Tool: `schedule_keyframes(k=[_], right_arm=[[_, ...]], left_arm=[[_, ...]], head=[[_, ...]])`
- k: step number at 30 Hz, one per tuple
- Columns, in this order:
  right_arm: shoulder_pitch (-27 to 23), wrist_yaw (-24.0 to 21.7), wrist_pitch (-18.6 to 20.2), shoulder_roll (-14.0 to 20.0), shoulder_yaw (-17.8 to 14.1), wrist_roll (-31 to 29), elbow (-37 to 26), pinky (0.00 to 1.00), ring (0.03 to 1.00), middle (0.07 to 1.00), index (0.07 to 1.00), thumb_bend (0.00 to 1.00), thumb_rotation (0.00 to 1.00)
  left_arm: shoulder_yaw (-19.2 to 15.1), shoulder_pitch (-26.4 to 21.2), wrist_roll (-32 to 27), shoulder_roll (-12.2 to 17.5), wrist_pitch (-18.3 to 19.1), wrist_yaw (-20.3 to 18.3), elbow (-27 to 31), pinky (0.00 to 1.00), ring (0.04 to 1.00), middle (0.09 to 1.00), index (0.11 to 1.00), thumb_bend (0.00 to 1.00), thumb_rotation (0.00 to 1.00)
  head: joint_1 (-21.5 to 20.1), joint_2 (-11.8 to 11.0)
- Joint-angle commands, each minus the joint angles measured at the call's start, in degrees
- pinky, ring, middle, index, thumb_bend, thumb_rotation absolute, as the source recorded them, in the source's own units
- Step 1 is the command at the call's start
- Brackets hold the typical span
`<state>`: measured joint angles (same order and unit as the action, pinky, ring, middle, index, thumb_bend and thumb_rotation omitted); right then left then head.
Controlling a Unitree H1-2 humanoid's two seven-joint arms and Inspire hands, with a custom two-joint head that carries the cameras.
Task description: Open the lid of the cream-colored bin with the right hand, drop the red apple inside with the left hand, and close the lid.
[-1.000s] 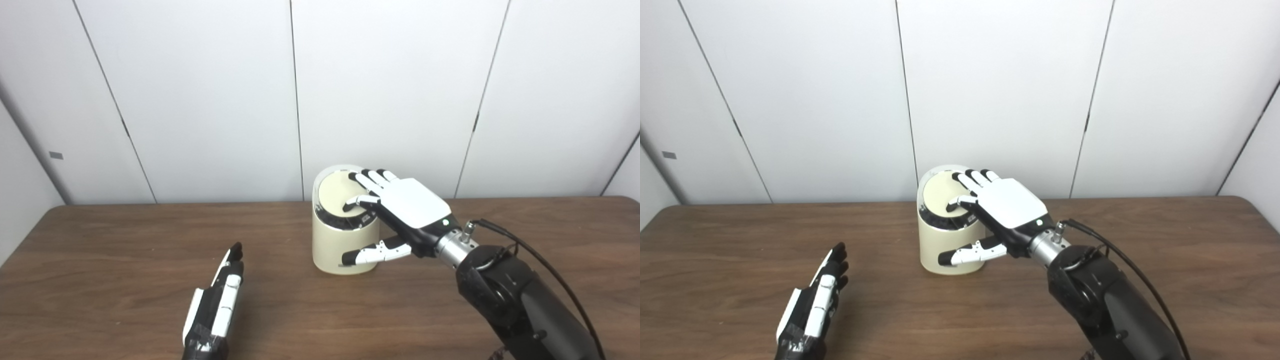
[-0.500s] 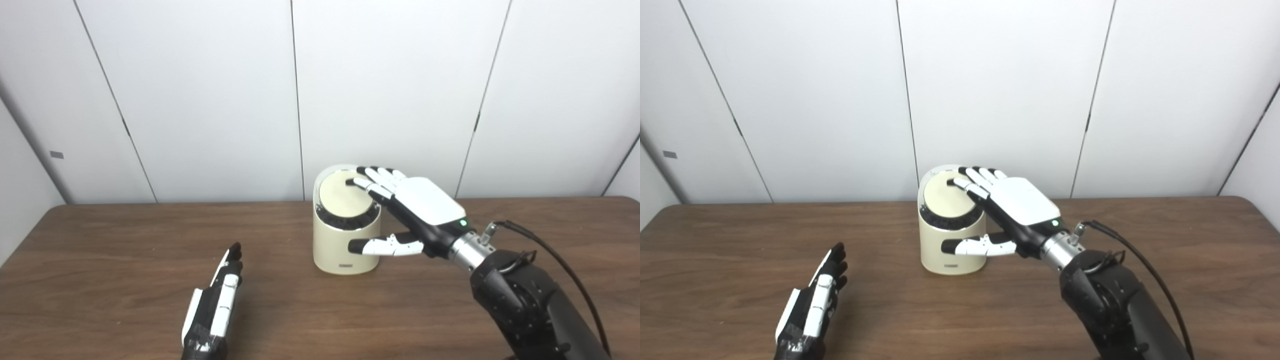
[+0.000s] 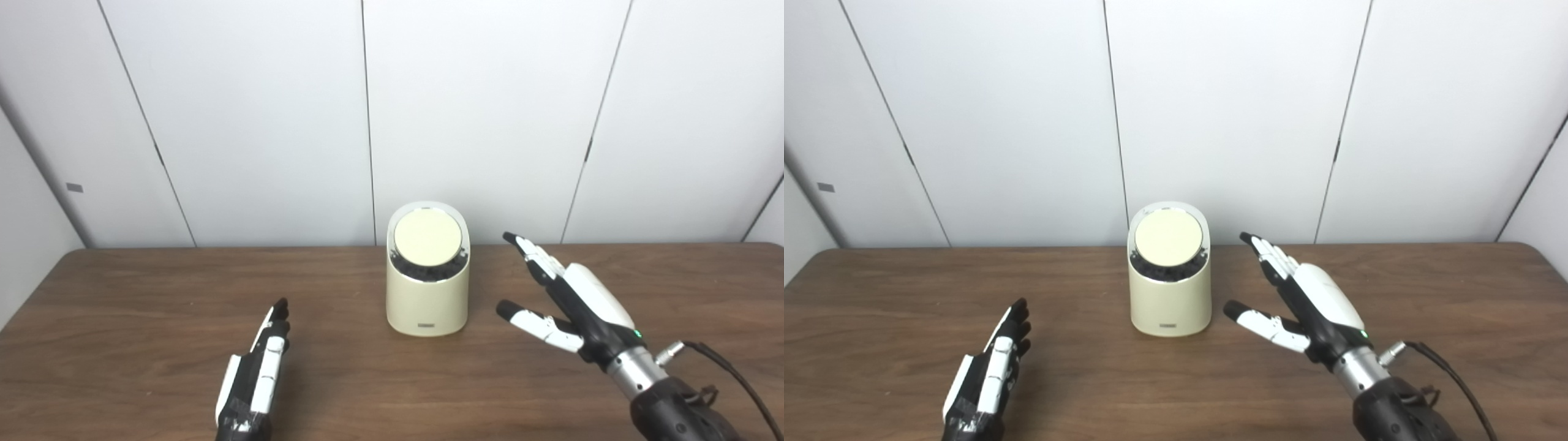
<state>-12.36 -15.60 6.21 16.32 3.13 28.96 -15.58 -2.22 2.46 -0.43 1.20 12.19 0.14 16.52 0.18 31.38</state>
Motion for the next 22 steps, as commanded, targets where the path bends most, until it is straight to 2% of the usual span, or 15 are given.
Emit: schedule_keyframes(k=[1, 3, 6, 7, 8, 10, 13, 17, 22], right_arm=[[-0.3, 2.2, 0.1, -0.3, -2.0, -2.9, -0.8, 1.0, 1.0, 1.0, 1.0, 0.58, 1.0], [1.2, 3.0, -0.4, -0.7, -3.1, -5.1, -0.3, 1.0, 1.0, 1.0, 1.0, 0.59, 1.0], [3.1, 4.3, -2.2, -2.6, -5.3, -12.2, 1.0, 1.0, 1.0, 1.0, 0.994, 0.57, 1.0], [3.8, 4.4, -2.1, -4.2, -6.4, -16.3, 1.9, 1.0, 1.0, 1.0, 0.99, 0.56, 1.0], [4.3, 4.6, -1.8, -5.9, -7.5, -19.8, 2.6, 0.99, 1.0, 1.0, 0.981, 0.61, 1.0], [5.4, 5.2, -1.2, -8.3, -8.5, -24.1, 3.0, 0.99, 1.0, 0.996, 0.965, 0.64, 1.0], [7.3, 6.9, -1.1, -10.9, -8.7, -26.0, 2.5, 0.96, 0.992, 0.989, 0.973, 0.65, 1.0], [10.1, 8.4, -1.8, -13.2, -8.2, -27.1, 1.9, 1.0, 1.0, 0.996, 0.966, 0.62, 1.0], [13.1, 9.3, -2.7, -13.8, -7.7, -28.0, 1.0, 1.0, 1.0, 1.0, 0.976, 0.57, 1.0]], left_arm=[[-0.5, 0.3, -0.5, 0.9, -3.0, -0.4, 1.8, 1.0, 1.0, 1.0, 1.0, 0.63, 0.94], [-1.0, 1.0, -0.9, 1.4, -3.4, -0.6, 2.1, 1.0, 1.0, 1.0, 1.0, 0.62, 0.95], [-1.7, 2.0, -1.2, 2.4, -4.4, -1.1, 2.1, 1.0, 1.0, 1.0, 1.0, 0.61, 0.95], [-1.6, 2.5, -0.4, 3.0, -5.3, -1.3, 2.0, 1.0, 1.0, 1.0, 1.0, 0.61, 0.94], [-1.4, 3.0, 0.1, 3.5, -6.1, -1.5, 1.9, 1.0, 1.0, 1.0, 1.0, 0.59, 0.93], [-1.3, 4.0, 0.2, 4.1, -7.1, -1.8, 1.9, 1.0, 1.0, 1.0, 1.0, 0.58, 0.9], [-1.5, 5.5, -0.7, 3.6, -7.7, -1.4, 2.4, 1.0, 1.0, 1.0, 1.0, 0.56, 0.87], [-2.7, 7.5, -1.1, 1.9, -8.7, 0.2, 3.1, 0.99, 0.998, 1.0, 1.0, 0.52, 0.98], [-4.0, 9.4, -1.8, 0.9, -8.2, 1.2, 4.5, 0.96, 0.983, 0.994, 1.0, 0.51, 1.0]], head=[[0.1, 0.2], [0.1, 0.2], [-0.4, 0.3], [-0.4, 0.5], [-0.6, 0.7], [-0.9, 1.1], [-1.4, 1.3], [-1.9, 2.5], [-2.4, 4.2]])
